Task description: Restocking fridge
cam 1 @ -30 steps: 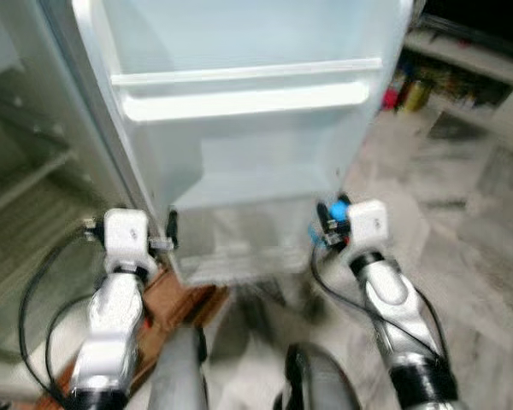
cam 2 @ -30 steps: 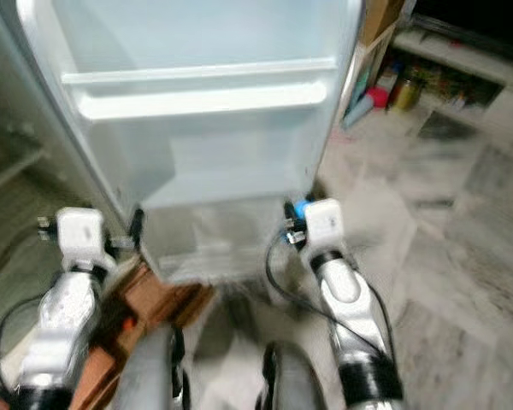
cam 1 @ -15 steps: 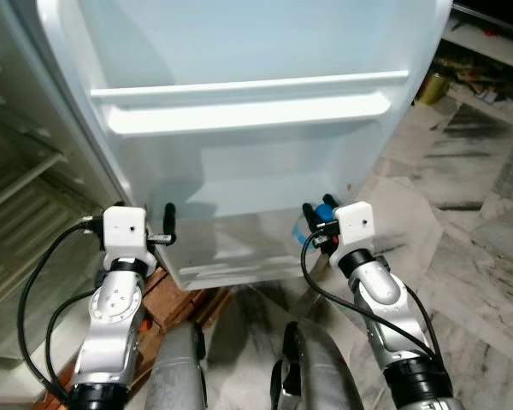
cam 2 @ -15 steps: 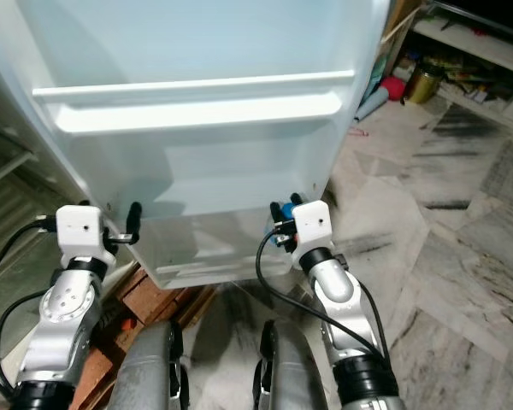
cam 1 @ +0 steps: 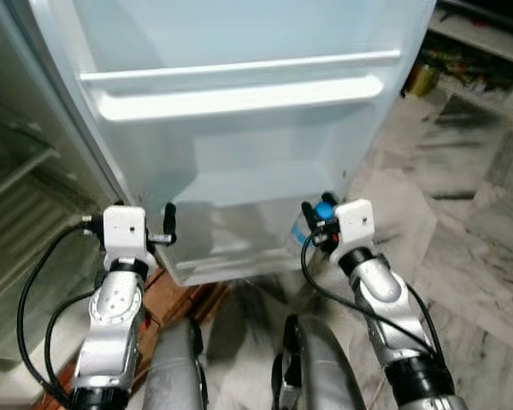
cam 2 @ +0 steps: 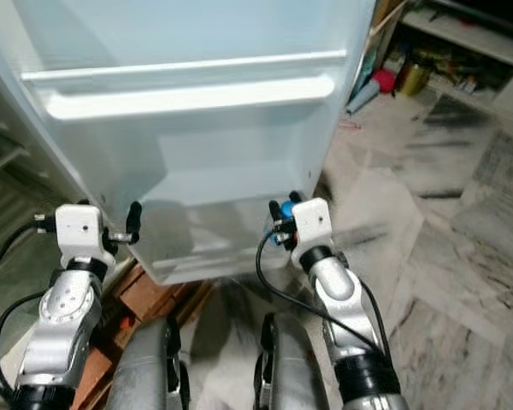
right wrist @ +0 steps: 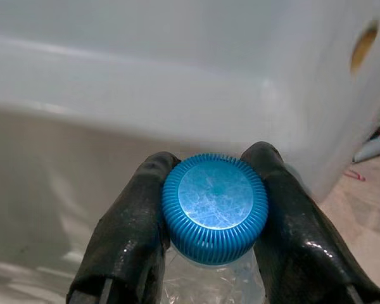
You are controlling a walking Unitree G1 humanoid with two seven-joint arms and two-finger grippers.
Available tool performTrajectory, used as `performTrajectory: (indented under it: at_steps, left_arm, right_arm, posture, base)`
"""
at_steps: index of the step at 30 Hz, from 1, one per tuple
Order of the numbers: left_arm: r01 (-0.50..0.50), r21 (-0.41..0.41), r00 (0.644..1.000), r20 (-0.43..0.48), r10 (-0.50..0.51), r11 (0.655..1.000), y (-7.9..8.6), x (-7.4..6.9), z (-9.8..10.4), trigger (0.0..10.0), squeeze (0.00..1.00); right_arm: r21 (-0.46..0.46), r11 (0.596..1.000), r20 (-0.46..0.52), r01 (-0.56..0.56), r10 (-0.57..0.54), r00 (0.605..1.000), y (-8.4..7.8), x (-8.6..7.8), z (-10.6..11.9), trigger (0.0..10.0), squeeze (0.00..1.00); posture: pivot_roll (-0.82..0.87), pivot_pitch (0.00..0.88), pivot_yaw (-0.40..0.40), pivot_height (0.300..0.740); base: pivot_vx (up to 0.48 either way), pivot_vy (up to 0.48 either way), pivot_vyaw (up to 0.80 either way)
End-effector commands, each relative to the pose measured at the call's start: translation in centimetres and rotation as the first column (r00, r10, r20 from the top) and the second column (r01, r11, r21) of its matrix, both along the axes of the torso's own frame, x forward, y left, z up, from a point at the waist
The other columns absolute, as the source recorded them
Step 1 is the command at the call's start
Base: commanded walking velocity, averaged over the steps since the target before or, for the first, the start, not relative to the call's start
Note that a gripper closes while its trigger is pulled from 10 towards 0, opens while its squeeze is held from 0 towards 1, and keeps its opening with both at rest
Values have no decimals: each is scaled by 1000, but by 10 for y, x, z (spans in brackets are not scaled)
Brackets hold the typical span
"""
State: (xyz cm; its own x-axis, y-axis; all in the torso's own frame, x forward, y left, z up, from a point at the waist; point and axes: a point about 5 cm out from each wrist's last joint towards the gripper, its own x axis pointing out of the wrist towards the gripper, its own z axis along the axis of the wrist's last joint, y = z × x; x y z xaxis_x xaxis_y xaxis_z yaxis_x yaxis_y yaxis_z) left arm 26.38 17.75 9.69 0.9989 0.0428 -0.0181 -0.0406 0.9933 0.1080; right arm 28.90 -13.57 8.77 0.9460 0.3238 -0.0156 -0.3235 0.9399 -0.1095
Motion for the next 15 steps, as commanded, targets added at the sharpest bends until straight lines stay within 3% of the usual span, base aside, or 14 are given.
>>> performTrajectory:
  at_steps: [1, 11, 15]
  left_arm:
    - [7, 11, 1000, -17, -7, 1000, 1, -4, -1, 10000, 0]
    - [-11, 32, 1000, -16, 12, 999, 8, -11, 2, 10000, 0]
    - [-14, 39, 1000, -15, 15, 999, 10, -14, 4, 10000, 0]
  right_arm:
    - [-5, 1000, 19, -5, 5, 1000, -1, 2, 3, 10000, 0]
    - [-33, 999, 77, -41, 43, 996, 8, 8, 11, 10000, 0]
    - [-63, 993, 155, -105, 113, 981, 24, 14, 23, 10000, 0]
  posture:
    - [67, 179, -36, 568]
    - [84, 208, -32, 568]
    - [98, 218, -23, 568]
  base:
    - [0, 0, 0]
    - [0, 0, 0]
    - [0, 0, 0]
